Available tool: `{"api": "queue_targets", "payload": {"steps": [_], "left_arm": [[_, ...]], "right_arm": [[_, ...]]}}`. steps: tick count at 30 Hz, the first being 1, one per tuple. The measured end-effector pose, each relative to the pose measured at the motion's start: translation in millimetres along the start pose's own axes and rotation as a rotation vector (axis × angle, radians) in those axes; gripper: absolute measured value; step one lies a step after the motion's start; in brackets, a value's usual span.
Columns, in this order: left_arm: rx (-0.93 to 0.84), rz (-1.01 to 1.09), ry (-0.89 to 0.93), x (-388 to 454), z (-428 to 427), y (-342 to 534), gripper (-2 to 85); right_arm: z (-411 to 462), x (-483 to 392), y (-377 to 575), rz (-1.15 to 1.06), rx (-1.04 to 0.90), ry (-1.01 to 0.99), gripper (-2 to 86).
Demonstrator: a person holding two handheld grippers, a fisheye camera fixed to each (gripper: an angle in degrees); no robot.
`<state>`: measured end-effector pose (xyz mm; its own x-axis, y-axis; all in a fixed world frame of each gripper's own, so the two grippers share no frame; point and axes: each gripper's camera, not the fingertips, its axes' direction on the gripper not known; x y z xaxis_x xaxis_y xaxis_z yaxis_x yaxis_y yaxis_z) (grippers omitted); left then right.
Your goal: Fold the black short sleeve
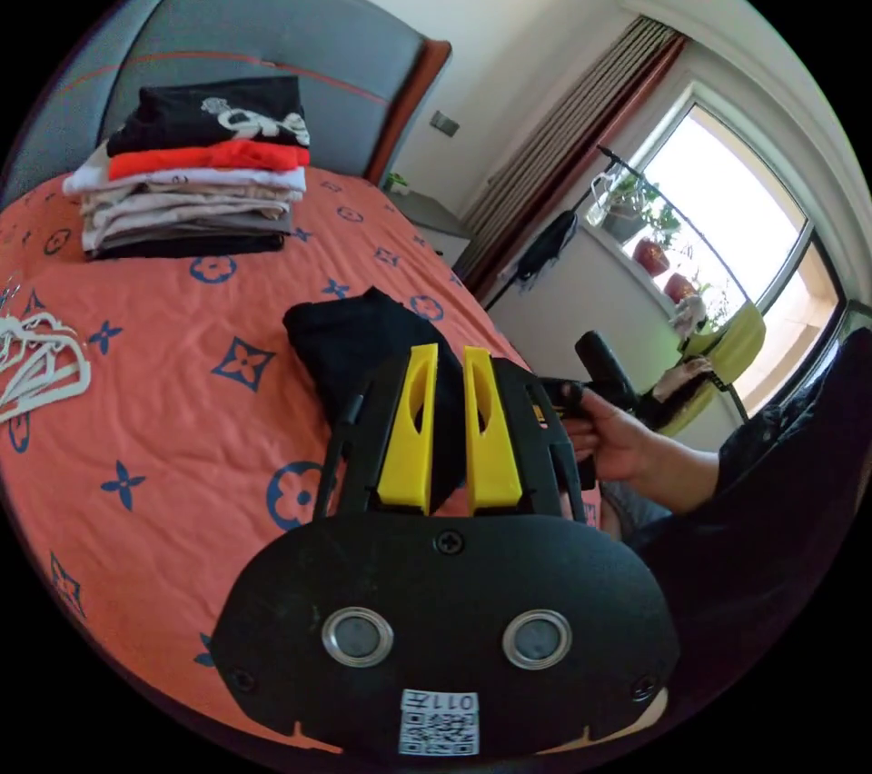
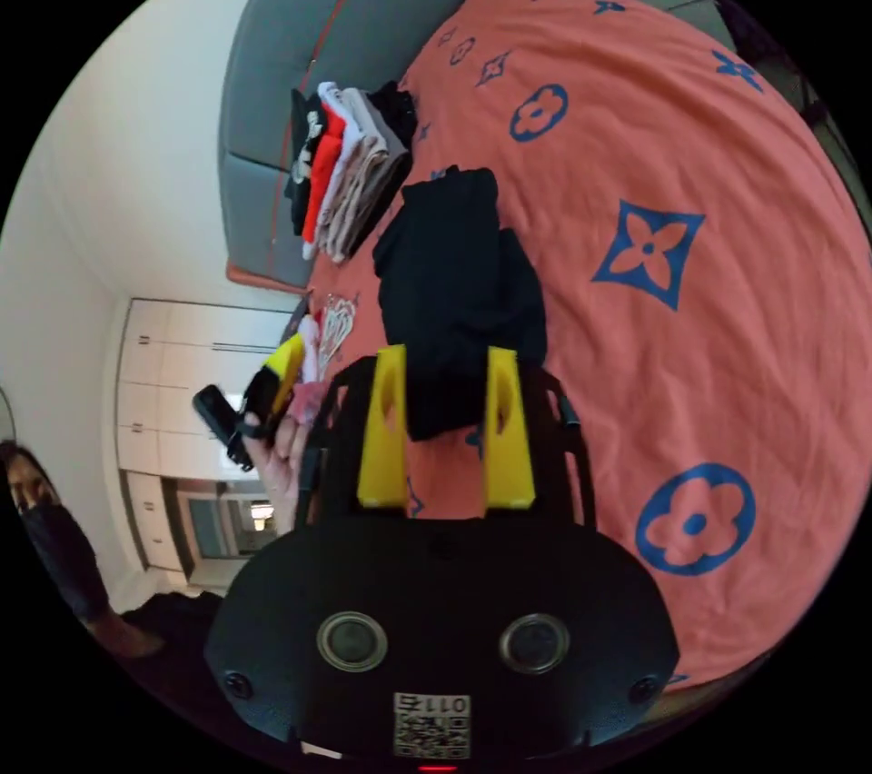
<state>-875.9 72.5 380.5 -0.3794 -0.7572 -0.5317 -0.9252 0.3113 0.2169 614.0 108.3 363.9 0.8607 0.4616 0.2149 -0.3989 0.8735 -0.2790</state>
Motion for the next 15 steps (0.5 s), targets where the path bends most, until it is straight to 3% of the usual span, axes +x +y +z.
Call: {"api": "queue_targets", "payload": {"steps": [4, 7, 11, 15], "left_arm": [[0.210, -0.069, -0.020, -15, -35, 25, 1.2], [0.427, -0.122, -0.130, -17, -83, 52, 0.8], [0.558, -0.186, -0.430, -13, -142, 90, 0.4], [0.537, -0.245, -0.546, -32, -154, 117, 0.4]], "right_arm": [[2, -55, 7, -0.098, 0.125, 0.017, 4.8], [27, -145, 26, -0.418, 0.144, 0.114, 4.7], [130, -218, 56, -0.591, -0.150, -0.090, 6.3], [203, -231, 94, -0.609, -0.422, 0.054, 12.9]]}}
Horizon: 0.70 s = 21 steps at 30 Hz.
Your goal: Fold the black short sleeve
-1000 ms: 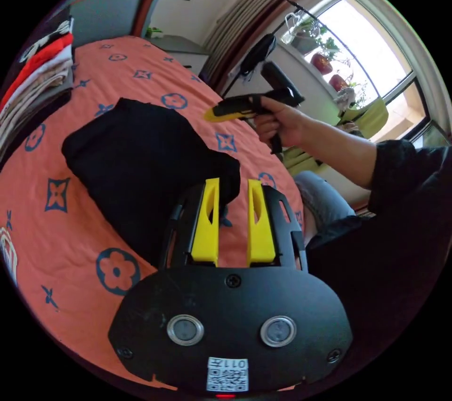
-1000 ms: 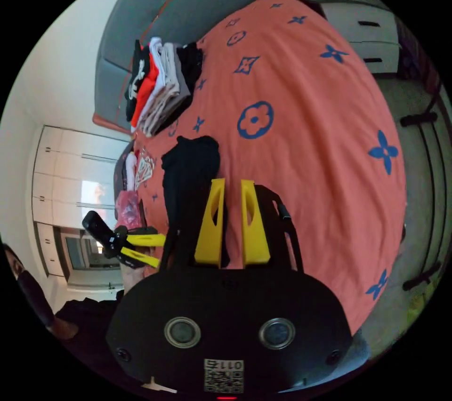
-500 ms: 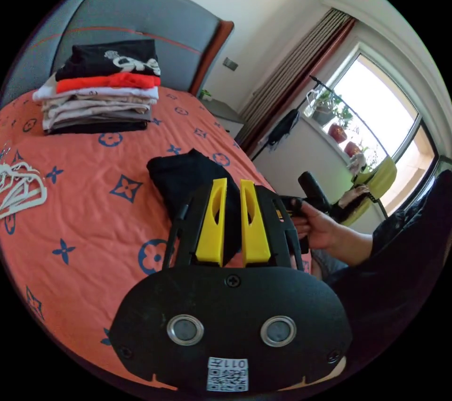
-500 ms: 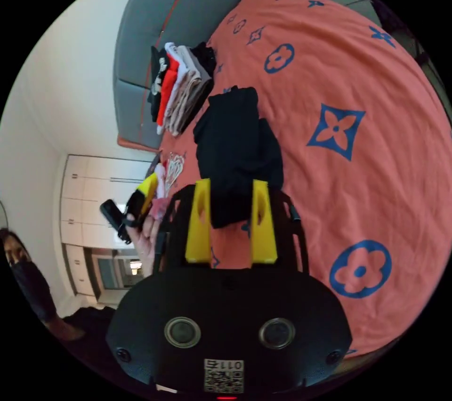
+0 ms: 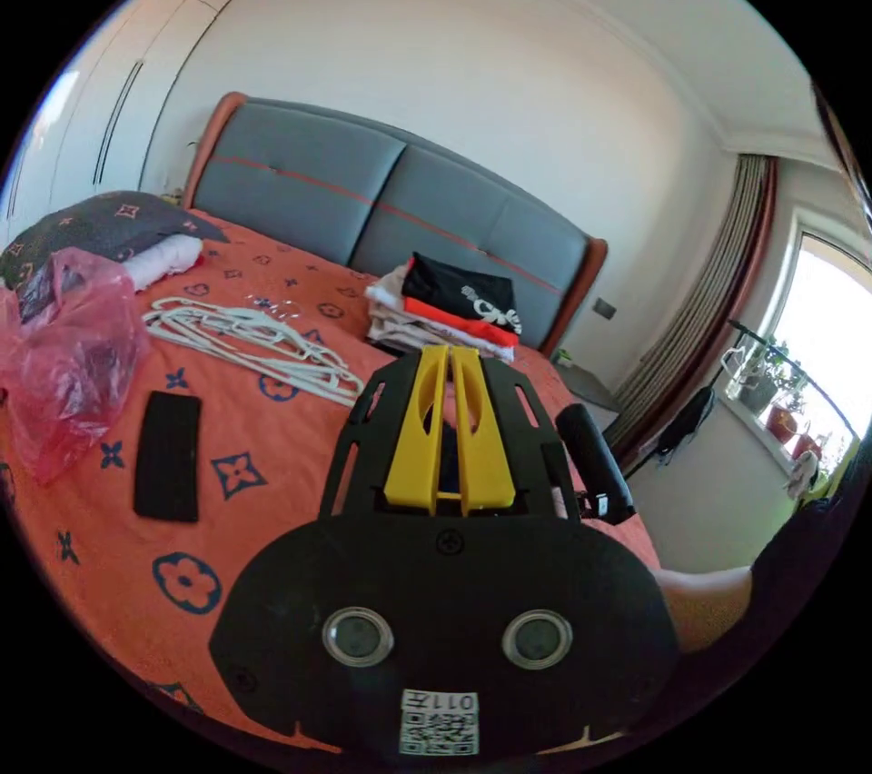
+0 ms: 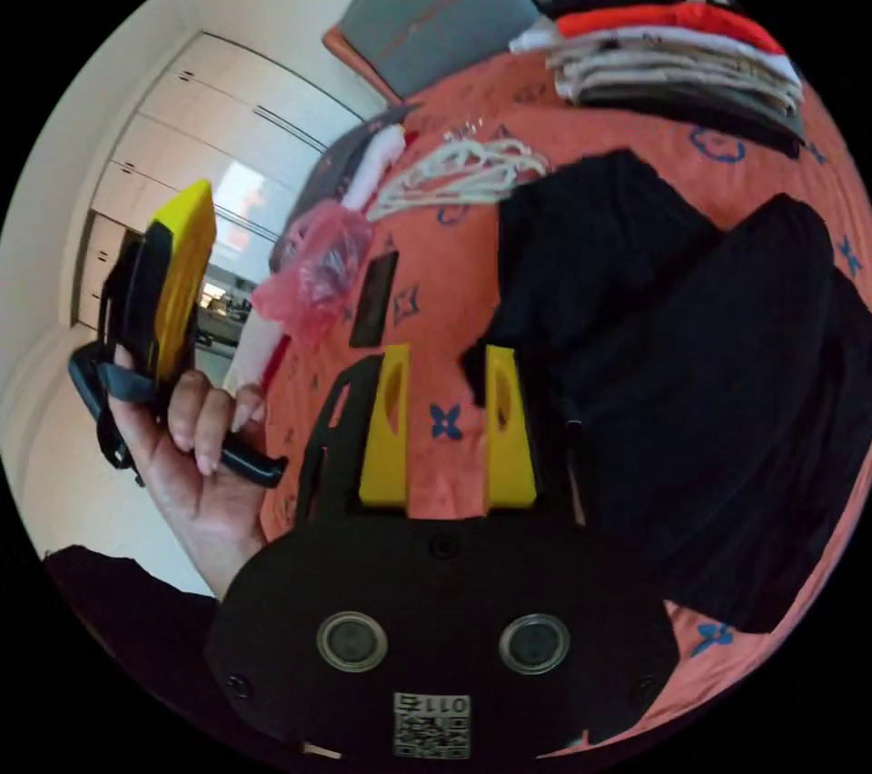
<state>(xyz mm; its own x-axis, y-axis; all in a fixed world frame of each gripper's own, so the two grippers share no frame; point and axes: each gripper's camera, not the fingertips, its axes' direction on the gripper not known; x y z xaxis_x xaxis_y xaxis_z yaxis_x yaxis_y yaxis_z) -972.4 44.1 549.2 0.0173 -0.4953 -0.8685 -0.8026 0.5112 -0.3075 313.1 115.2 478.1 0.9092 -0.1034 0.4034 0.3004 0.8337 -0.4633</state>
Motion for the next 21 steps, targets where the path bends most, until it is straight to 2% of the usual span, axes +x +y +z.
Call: {"api": "queue_targets", "payload": {"steps": [4, 7, 11, 13, 15, 17, 20, 21], "left_arm": [[-0.122, -0.049, 0.058, -20, 28, 13, 0.8], [-0.276, -0.031, 0.130, -21, 57, 17, 1.3], [-0.454, 0.091, 0.118, -5, 86, 25, 2.9], [-0.565, 0.159, 0.105, 2, 100, 32, 4.0], [-0.702, 0.266, -0.004, 6, 116, 50, 5.7], [-0.780, 0.344, -0.007, 7, 125, 66, 6.7], [-0.818, 0.422, 0.048, 9, 129, 81, 7.8], [-0.798, 0.457, 0.008, 11, 129, 81, 8.1]], "right_arm": [[-26, -10, 43, -0.046, 0.027, 0.114, 13.6], [-68, -11, 80, -0.085, 0.040, 0.324, 12.2], [-120, 22, 121, 0.088, 0.022, 0.560, 11.3], [-133, 46, 136, 0.209, 0.012, 0.557, 10.9], [-147, 70, 150, 0.339, 0.078, 0.346, 10.5], [-157, 73, 156, 0.400, 0.134, 0.282, 10.4], [-185, 49, 175, 0.412, 0.291, 0.387, 11.0], [-192, 39, 182, 0.401, 0.329, 0.451, 11.5]]}}
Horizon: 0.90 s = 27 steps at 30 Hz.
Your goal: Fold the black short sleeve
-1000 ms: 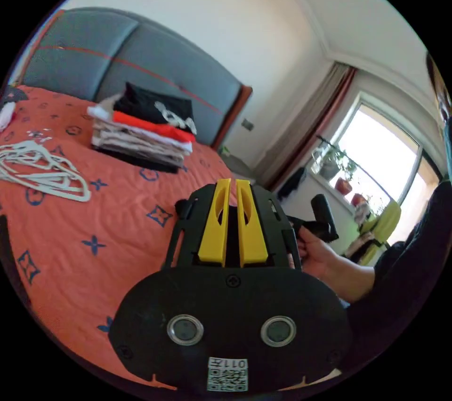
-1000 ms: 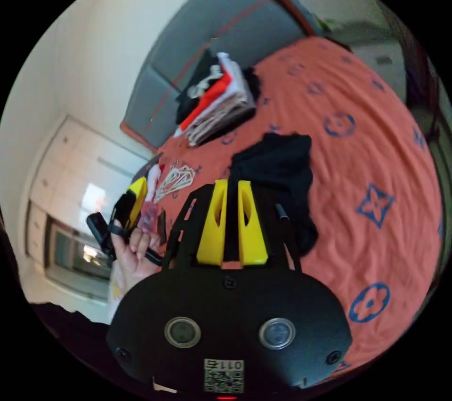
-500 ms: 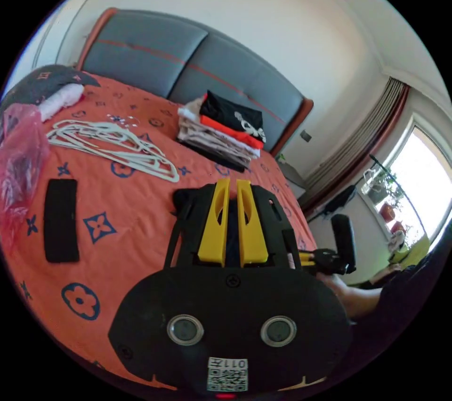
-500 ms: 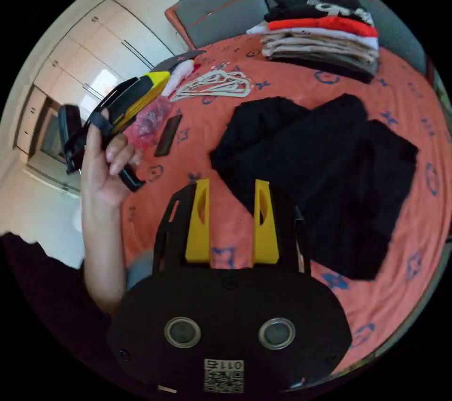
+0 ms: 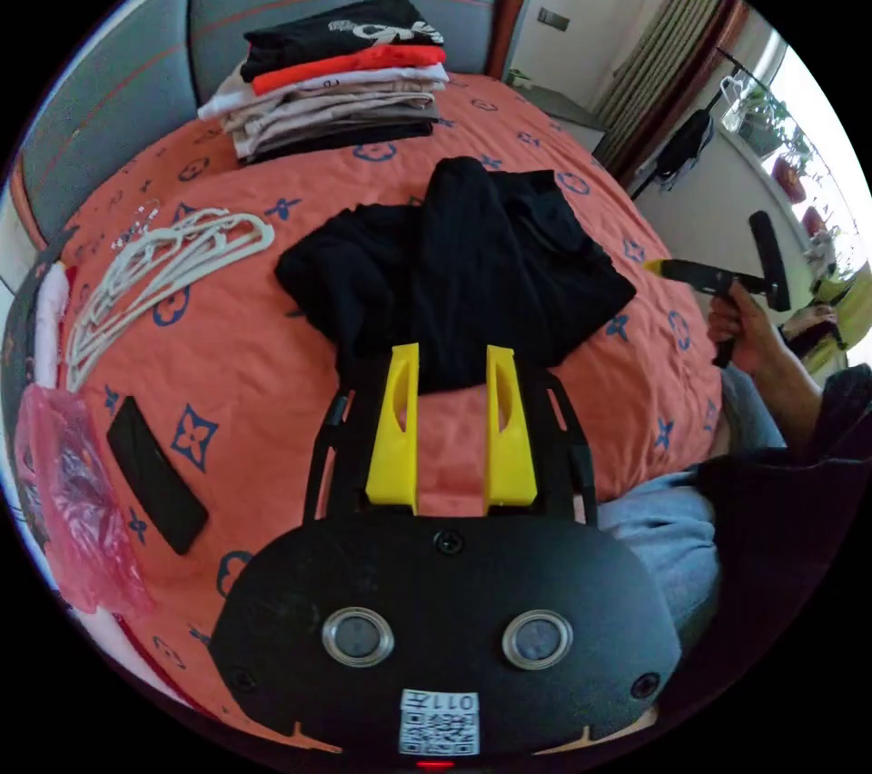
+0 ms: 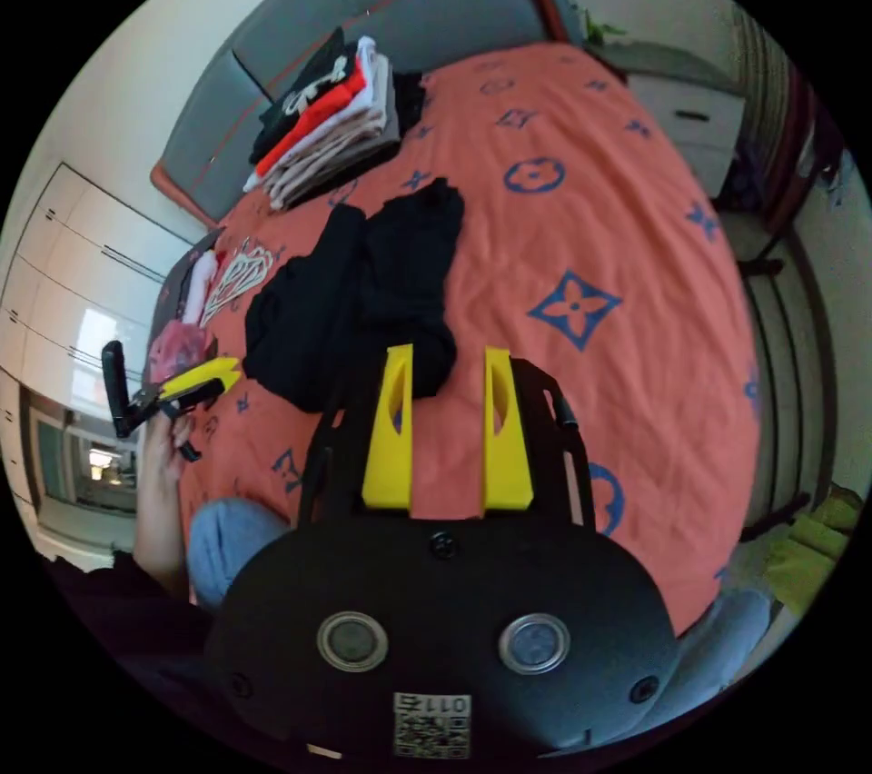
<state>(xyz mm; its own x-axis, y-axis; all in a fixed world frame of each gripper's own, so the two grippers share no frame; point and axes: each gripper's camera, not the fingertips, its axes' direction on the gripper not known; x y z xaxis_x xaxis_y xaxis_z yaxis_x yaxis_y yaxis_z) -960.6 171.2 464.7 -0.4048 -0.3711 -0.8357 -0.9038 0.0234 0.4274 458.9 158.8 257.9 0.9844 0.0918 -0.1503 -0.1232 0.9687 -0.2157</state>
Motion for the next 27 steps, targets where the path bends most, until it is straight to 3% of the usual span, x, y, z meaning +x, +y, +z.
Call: {"api": "queue_targets", "payload": {"steps": [2, 5, 8, 14, 19, 23, 27], "left_arm": [[0.022, 0.013, -0.060, -1, 4, -3, 7.9], [-0.094, 0.043, -0.020, -9, 36, -16, 5.3], [-0.241, 0.053, 0.039, -19, 70, -18, 1.8], [-0.131, -0.138, 0.105, -49, 53, 35, 0.2], [-0.051, -0.406, 0.348, -69, 67, 116, 0.7], [0.128, -0.560, 0.525, -84, 60, 172, 2.8], [0.185, -0.366, 0.307, -72, 24, 147, 6.9]], "right_arm": [[2, -2, -1, -0.020, -0.033, 0.009, 12.2], [36, -8, -16, -0.031, -0.222, -0.123, 11.1], [37, -25, -18, -0.146, -0.209, 0.021, 6.1], [-19, -26, -5, -0.219, -0.182, -0.038, 3.6], [-34, -19, 39, -0.184, -0.223, -0.039, 4.6], [-49, -9, 44, -0.103, -0.276, -0.131, 9.1], [-106, -42, 24, -0.250, -0.074, 0.046, 9.6]]}}
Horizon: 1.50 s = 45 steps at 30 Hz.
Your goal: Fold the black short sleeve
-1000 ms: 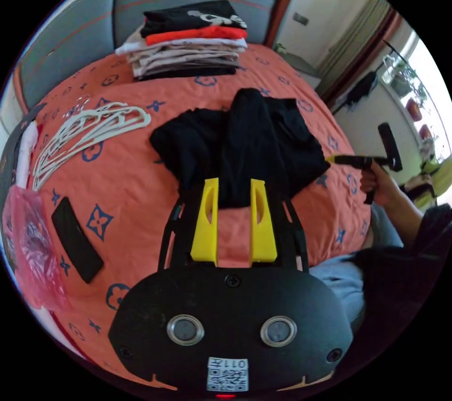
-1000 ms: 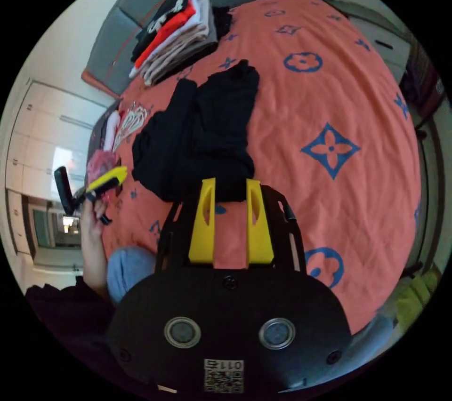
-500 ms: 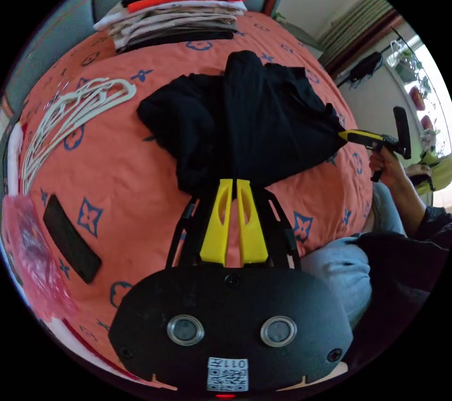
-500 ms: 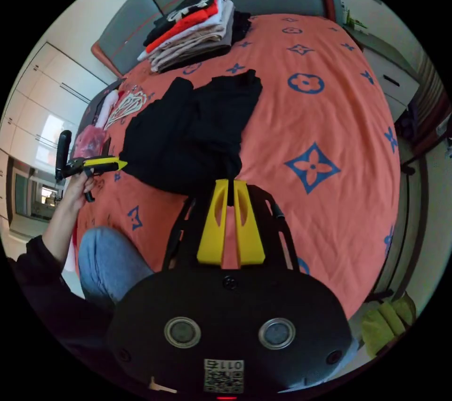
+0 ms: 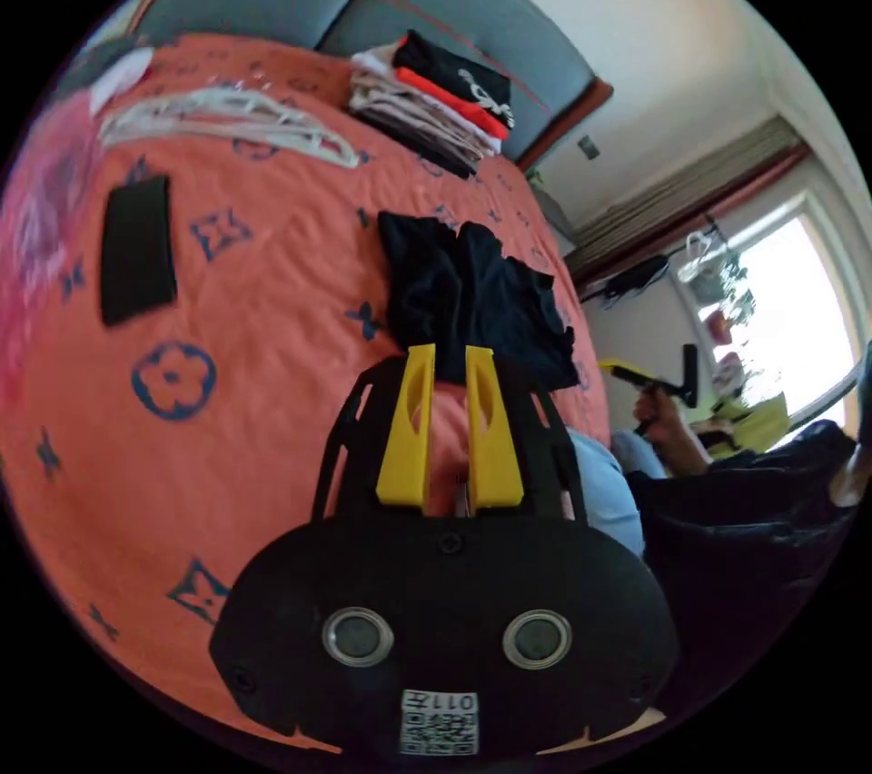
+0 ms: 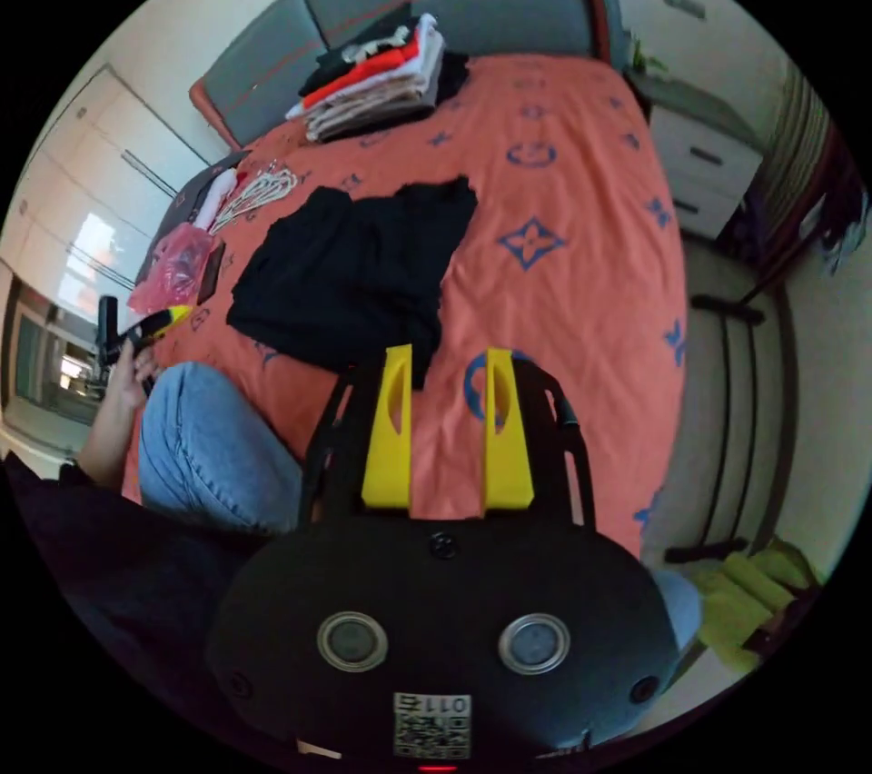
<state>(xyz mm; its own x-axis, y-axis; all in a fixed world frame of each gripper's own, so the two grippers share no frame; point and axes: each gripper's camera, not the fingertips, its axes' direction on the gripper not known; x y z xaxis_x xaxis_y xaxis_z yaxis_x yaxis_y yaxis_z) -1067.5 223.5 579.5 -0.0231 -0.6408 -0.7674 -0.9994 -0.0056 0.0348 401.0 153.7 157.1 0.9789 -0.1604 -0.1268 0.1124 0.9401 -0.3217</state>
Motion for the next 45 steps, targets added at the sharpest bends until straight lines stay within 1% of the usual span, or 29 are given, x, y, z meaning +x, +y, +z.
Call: {"api": "queue_targets", "payload": {"steps": [3, 5, 7, 9, 10, 11, 13, 15, 16, 18, 19, 20, 21, 23, 25, 26, 27, 28, 30, 32, 34, 36, 37, 39, 40, 41, 42, 43, 45], "left_arm": [[-0.066, 0.137, -0.150, 22, 27, -40, 10.2], [-0.133, 0.173, -0.206, 24, 58, -59, 10.9], [-0.232, 0.185, -0.255, 22, 93, -72, 9.8], [-0.345, 0.231, -0.339, 17, 127, -76, 4.6], [-0.342, 0.224, -0.375, 15, 128, -76, 3.9], [-0.300, 0.194, -0.399, 8, 123, -75, 2.5], [-0.232, 0.139, -0.306, -10, 105, -70, 1.5], [-0.212, 0.043, -0.154, -47, 85, -61, 0.8], [-0.205, 0.011, -0.137, -58, 81, -58, 0.7], [-0.179, -0.165, -0.077, -109, 63, -40, 0.4], [-0.167, -0.219, -0.073, -122, 58, -34, 0.4], [-0.122, -0.308, -0.061, -144, 46, -20, 0.3], [-0.055, -0.351, -0.051, -157, 32, -7, 0.3], [0.023, -0.314, 0.001, -158, 16, 4, 0.3], [0.059, -0.184, 0.109, -140, 14, 3, 0.4], [0.038, -0.070, 0.182, -119, 22, -2, 0.6], [-0.007, 0.036, 0.219, -97, 35, -9, 0.8], [-0.029, 0.080, 0.223, -86, 43, -12, 0.9], [-0.085, 0.205, 0.192, -49, 79, -23, 1.3], [-0.114, 0.233, 0.144, -39, 105, -31, 1.6], [-0.163, 0.181, 0.106, -49, 125, -36, 1.6], [-0.270, 0.030, 0.098, -85, 137, -28, 1.3], [-0.283, -0.001, 0.084, -95, 136, -22, 1.2], [-0.248, -0.090, 0.040, -120, 111, 4, 0.9], [-0.238, -0.101, 0.042, -123, 104, 10, 1.0], [-0.212, -0.094, 0.019, -120, 89, 18, 1.1], [-0.163, -0.032, 0.010, -107, 76, 22, 1.2], [-0.135, 0.010, 0.015, -98, 70, 22, 1.2], [-0.053, 0.162, 0.021, -60, 62, 15, 1.6]], "right_arm": [[-15, -28, -33, -0.088, 0.040, -0.048, 9.1], [-16, -49, -56, -0.146, 0.051, -0.067, 8.6], [-14, -72, -82, -0.214, 0.045, -0.078, 7.9], [-4, -105, -118, -0.346, 0.016, -0.051, 6.7], [-1, -112, -128, -0.377, 0.009, -0.027, 6.5], [6, -125, -148, -0.441, -0.005, 0.020, 6.0], [18, -140, -180, -0.516, -0.016, 0.073, 5.5], [38, -155, -225, -0.593, -0.045, 0.083, 5.8], [44, -159, -236, -0.610, -0.059, 0.082, 6.0], [73, -170, -280, -0.644, -0.150, 0.062, 7.5], [80, -172, -290, -0.646, -0.182, 0.052, 8.2], [95, -175, -308, -0.643, -0.240, 0.039, 9.4], [108, -177, -324, -0.645, -0.285, 0.032, 10.8], [123, -178, -343, -0.628, -0.331, 0.013, 12.1], [137, -176, -359, -0.609, -0.400, -0.053, 11.9], [145, -176, -366, -0.613, -0.440, -0.105, 9.7], [149, -176, -370, -0.636, -0.466, -0.137, 5.9], [148, -177, -371, -0.654, -0.458, -0.139, 5.2], [132, -177, -374, -0.691, -0.360, -0.145, 3.4], [115, -175, -373, -0.707, -0.294, -0.194, 2.8], [97, -170, -368, -0.769, -0.227, -0.238, 2.4], [80, -163, -362, -0.864, -0.181, -0.245, 1.9], [77, -161, -361, -0.891, -0.173, -0.253, 1.9], [63, -155, -361, -0.985, -0.121, -0.345, 1.6], [60, -154, -362, -1.007, -0.106, -0.373, 1.6], [57, -154, -365, -1.045, -0.077, -0.418, 1.5], [58, -157, -371, -1.074, -0.063, -0.428, 1.5], [59, -159, -374, -1.086, -0.061, -0.420, 1.5], [72, -164, -389, -1.112, -0.081, -0.394, 1.4]]}}
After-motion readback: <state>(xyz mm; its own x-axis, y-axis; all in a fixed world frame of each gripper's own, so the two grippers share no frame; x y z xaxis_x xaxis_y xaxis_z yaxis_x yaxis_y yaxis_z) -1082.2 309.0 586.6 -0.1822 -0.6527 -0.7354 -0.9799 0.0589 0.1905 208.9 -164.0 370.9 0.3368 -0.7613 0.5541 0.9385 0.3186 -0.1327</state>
